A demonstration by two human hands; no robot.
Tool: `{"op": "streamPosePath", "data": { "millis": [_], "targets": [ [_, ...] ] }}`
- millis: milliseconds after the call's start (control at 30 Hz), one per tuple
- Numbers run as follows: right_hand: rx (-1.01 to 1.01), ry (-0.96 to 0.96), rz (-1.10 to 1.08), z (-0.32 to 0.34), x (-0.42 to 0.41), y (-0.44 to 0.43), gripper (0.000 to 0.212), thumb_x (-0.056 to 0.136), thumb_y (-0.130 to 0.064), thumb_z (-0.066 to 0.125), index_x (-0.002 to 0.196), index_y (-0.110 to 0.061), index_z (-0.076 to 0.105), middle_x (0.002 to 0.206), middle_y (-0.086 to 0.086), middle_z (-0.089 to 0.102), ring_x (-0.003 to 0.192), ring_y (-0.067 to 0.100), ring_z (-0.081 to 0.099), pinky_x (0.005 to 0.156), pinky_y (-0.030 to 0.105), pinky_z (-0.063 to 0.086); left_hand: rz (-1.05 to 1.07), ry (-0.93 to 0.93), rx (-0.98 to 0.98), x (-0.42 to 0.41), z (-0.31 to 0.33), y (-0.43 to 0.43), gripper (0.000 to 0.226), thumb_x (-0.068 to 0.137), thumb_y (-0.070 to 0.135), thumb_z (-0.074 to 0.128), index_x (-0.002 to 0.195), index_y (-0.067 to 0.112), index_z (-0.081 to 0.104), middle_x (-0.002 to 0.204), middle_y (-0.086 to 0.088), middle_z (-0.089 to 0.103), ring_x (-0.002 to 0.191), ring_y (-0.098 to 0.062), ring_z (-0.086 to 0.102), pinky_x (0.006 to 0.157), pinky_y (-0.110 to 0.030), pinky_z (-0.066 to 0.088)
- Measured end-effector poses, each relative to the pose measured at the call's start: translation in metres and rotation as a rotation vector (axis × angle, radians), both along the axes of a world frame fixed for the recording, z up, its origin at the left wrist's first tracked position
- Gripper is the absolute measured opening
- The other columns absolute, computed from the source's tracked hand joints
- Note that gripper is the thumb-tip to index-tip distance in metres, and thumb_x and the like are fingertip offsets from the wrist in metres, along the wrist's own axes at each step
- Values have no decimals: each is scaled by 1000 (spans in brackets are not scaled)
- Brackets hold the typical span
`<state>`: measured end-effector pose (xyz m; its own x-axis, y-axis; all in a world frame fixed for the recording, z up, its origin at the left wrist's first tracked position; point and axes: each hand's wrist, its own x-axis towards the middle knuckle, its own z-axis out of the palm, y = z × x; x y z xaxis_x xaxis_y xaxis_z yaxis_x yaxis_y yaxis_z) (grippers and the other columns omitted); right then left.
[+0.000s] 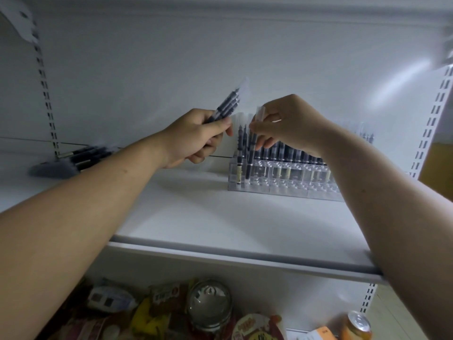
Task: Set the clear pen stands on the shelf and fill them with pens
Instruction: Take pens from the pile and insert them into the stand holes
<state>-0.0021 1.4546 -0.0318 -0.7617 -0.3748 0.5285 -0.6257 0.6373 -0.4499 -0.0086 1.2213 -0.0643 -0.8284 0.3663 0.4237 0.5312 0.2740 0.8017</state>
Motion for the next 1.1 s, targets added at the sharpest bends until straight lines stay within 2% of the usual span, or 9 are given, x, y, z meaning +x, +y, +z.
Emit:
{"op": "streamPosePath", "data": {
  "millis": [267, 400, 500, 667, 700, 800, 833, 967, 1100],
  "targets": [
    [17, -73, -18, -2, 0, -1, 21, 98, -18, 73, 99, 3, 73, 79, 9, 80, 76, 18, 80, 85, 49, 65, 5, 5, -3, 0, 0, 0, 26, 115, 29, 44, 106, 8, 56, 65, 4, 30, 48, -10, 23, 46, -22, 17],
    [116, 4, -67, -3, 2, -3, 25, 94, -32, 77, 90, -7, 75, 74, 1, 80, 72, 15, 79, 82, 48, 65, -19, -24, 17, 1, 0, -1, 24, 114, 29, 46, 104, 11, 57, 67, 3, 29, 48, -10, 22, 45, -21, 15],
    [111, 124, -105, -2, 2, -2, 35, 93, -47, 74, 87, -12, 76, 69, -3, 78, 70, 23, 78, 75, 50, 65, -109, -88, 65, 1, 3, -3, 23, 113, 28, 46, 108, 10, 60, 69, 2, 31, 50, -10, 21, 43, -19, 16],
    [-215, 308, -14, 4, 1, -3, 28, 96, -41, 74, 96, -13, 78, 76, -9, 74, 65, 2, 70, 65, 20, 54, -248, -128, 116, 1, 5, -4, 32, 113, 25, 44, 118, 10, 71, 74, 0, 35, 56, -13, 19, 43, -22, 17],
    [-247, 308, 23, 5, 1, -4, 27, 96, -39, 74, 96, -12, 78, 75, -7, 72, 64, 3, 65, 64, 21, 50, -259, -128, 116, 2, 5, -3, 33, 113, 25, 44, 121, 9, 71, 74, 1, 37, 57, -14, 19, 44, -23, 17],
    [-298, 256, 129, 4, 1, -8, 36, 95, -37, 76, 91, 0, 75, 74, 25, 58, 65, 20, 45, 62, 35, 34, -268, -133, 97, 2, 4, -3, 35, 113, 27, 45, 129, 8, 70, 76, 1, 43, 61, -16, 21, 47, -27, 17],
    [-331, 239, 156, 4, 1, -8, 39, 94, -36, 77, 90, 3, 74, 73, 26, 53, 66, 22, 41, 63, 37, 31, -269, -134, 88, 3, 4, -3, 36, 113, 28, 45, 130, 8, 69, 76, 0, 44, 60, -16, 23, 48, -27, 18],
    [-524, 122, 195, 7, 1, -10, 20, 94, -25, 77, 85, -7, 76, 76, 9, 66, 72, 25, 57, 63, 39, 38, -251, -112, 61, 2, 3, -3, 44, 109, 37, 47, 131, 7, 69, 75, -2, 49, 54, -13, 32, 45, -25, 24],
    [-838, 38, 263, 15, 2, -2, 13, 101, -7, 61, 89, -7, 66, 82, 7, 75, 79, 26, 74, 58, 28, 45, -163, -74, 72, 1, 3, -2, 39, 113, 33, 43, 128, 7, 68, 70, 0, 46, 50, -13, 29, 48, -26, 19]
  ]
}}
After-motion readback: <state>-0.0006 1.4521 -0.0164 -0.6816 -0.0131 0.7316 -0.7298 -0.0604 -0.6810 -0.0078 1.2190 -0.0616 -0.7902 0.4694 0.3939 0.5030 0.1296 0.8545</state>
